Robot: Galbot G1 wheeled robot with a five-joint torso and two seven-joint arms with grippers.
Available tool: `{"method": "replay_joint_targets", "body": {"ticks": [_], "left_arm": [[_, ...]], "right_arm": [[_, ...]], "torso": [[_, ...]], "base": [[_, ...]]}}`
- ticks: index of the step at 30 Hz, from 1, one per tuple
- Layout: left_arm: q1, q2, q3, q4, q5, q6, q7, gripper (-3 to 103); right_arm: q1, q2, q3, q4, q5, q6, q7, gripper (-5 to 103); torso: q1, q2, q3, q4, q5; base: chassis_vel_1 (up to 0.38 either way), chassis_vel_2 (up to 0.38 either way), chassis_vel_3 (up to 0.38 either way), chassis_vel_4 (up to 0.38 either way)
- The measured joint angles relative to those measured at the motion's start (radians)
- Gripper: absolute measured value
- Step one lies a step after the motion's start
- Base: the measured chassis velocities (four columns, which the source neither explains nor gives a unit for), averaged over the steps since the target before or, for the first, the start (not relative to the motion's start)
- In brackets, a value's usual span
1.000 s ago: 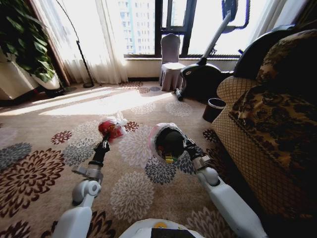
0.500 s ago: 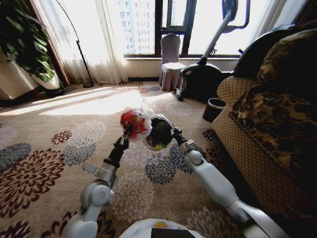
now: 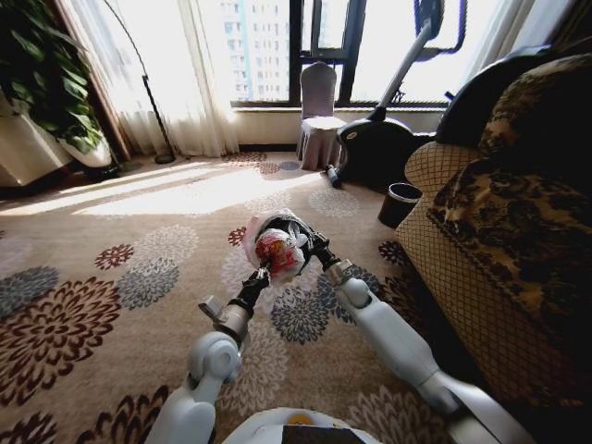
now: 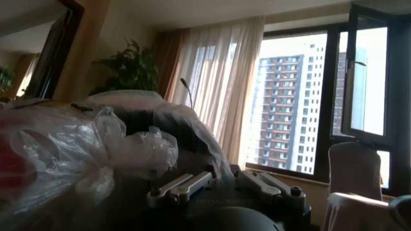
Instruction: Pick up the trash from the ground and place it into the trash bin.
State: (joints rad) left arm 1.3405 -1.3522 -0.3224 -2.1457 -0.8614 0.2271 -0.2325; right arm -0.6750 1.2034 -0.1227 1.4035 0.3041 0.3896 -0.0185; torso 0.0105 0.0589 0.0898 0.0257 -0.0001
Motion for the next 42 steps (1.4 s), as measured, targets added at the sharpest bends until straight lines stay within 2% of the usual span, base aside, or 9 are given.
{"method": "replay_joint_targets", "body": {"ticks": [5, 21, 23, 27, 28, 35, 38, 41, 42], "left_arm": [[-0.035, -0.003, 0.019, 0.019, 0.019, -0.009, -0.101, 0], [-0.126, 0.043, 0.04, 0.093, 0.023, 0.021, -0.131, 1], [-0.118, 0.035, 0.039, 0.099, 0.029, 0.016, -0.11, 17], [-0.101, 0.039, 0.038, 0.08, 0.034, 0.028, -0.104, 23], [-0.088, 0.045, 0.036, 0.058, 0.035, 0.039, -0.099, 33], [-0.05, 0.076, 0.019, -0.003, 0.035, 0.052, -0.08, 55], [-0.018, 0.082, 0.021, -0.016, 0.044, 0.045, -0.072, 71], [-0.009, 0.081, 0.024, -0.023, 0.05, 0.043, -0.07, 76], [-0.001, 0.08, 0.03, -0.025, 0.065, 0.037, -0.063, 87]], "right_arm": [[-0.031, -0.01, -0.019, 0.032, -0.036, 0.008, 0.0, 0], [-0.115, -0.043, -0.027, 0.105, -0.076, 0.022, 0.003, 0], [-0.127, -0.05, -0.021, 0.111, -0.074, 0.022, 0.003, 0], [-0.139, -0.059, -0.018, 0.112, -0.068, 0.02, 0.002, 0], [-0.144, -0.066, -0.016, 0.115, -0.063, 0.012, 0.001, 0], [-0.152, -0.072, 0.012, 0.118, -0.034, -0.043, 0.0, 0], [-0.154, -0.088, 0.011, 0.123, -0.007, -0.085, -0.001, 0], [-0.151, -0.094, 0.011, 0.123, -0.002, -0.093, -0.001, 0], [-0.146, -0.099, 0.011, 0.123, 0.005, -0.101, -0.001, 0]], "torso": [[0.0, 0.0, 0.0, 0.0001, 0.0], [0.0, 0.0, 0.0, 0.0001, 0.0001], [0.0, 0.0, 0.0, 0.0001, 0.0], [0.0, 0.0, 0.0, 0.0001, 0.0], [0.0, 0.0, 0.0, 0.0001, 0.0001], [0.0, 0.0, 0.0, 0.0, 0.0001], [0.0, 0.0, 0.0, 0.0003, 0.0002], [0.0, 0.0, 0.0, 0.0001, 0.0001], [0.0, 0.0, 0.0, 0.0, 0.0002]], "base": [[0.0, 0.0, 0.0, 0.0], [0.0, 0.0, 0.0, 0.0], [0.0, 0.0, 0.0, 0.0], [0.0, 0.0, 0.0, 0.0], [0.0, 0.0, 0.0, 0.0], [0.0, 0.0, 0.0, 0.0], [0.0, 0.0, 0.0, 0.0], [0.0, 0.0, 0.0, 0.0], [0.0, 0.0, 0.0, 0.0]]}}
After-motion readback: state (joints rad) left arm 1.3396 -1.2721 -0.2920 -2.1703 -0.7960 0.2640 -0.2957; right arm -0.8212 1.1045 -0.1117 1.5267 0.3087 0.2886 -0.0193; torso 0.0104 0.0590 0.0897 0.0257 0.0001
